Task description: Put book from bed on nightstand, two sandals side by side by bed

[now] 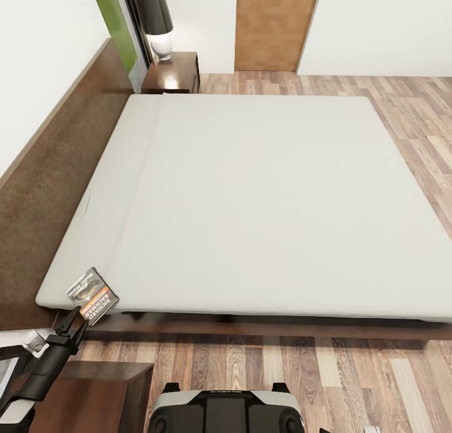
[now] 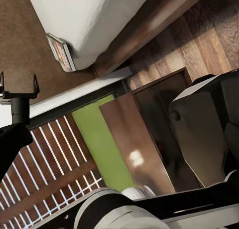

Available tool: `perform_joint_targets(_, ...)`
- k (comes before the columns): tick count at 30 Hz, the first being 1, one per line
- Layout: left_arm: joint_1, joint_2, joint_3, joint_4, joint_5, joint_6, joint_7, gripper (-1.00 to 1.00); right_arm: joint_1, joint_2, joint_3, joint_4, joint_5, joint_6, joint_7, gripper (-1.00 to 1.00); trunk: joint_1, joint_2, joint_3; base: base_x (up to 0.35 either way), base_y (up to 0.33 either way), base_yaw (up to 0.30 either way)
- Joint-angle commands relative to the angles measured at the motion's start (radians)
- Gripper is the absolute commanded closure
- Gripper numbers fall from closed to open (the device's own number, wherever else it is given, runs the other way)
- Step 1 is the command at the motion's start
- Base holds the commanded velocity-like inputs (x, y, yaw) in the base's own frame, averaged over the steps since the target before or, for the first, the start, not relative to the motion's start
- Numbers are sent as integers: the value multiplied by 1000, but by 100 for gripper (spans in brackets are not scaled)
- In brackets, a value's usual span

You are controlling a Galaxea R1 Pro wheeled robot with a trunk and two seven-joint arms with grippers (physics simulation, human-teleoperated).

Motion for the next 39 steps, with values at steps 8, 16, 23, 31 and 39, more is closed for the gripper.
perform_joint_targets(8, 1, 0, 2, 1, 2, 10, -3, -100, 0, -1, 5, 0, -11, 9, 1, -100, 1, -1, -1, 0, 0, 0)
perform_joint_targets(16, 1, 0, 2, 0, 2, 10, -5, -100, -1, -1, 5, 0, -11, 9, 1, -100, 1, -1, -1, 0, 0, 0)
perform_joint_targets(23, 1, 1, 3, 0, 2, 11, -4, -100, -1, -1, 5, 0, -11, 9, 1, -100, 24, -43, -20, 0, 0, 0)
perform_joint_targets(31, 1, 3, 3, 0, 3, 12, -6, -100, -1, -1, 5, 0, -12, 10, 1, -100, 54, -99, -45, 0, 0, 0)
perform_joint_targets(39, 1, 3, 3, 1, 3, 12, -7, -100, -1, -1, 5, -1, -12, 9, 3, -100, 73, -134, -61, 0, 0, 0)
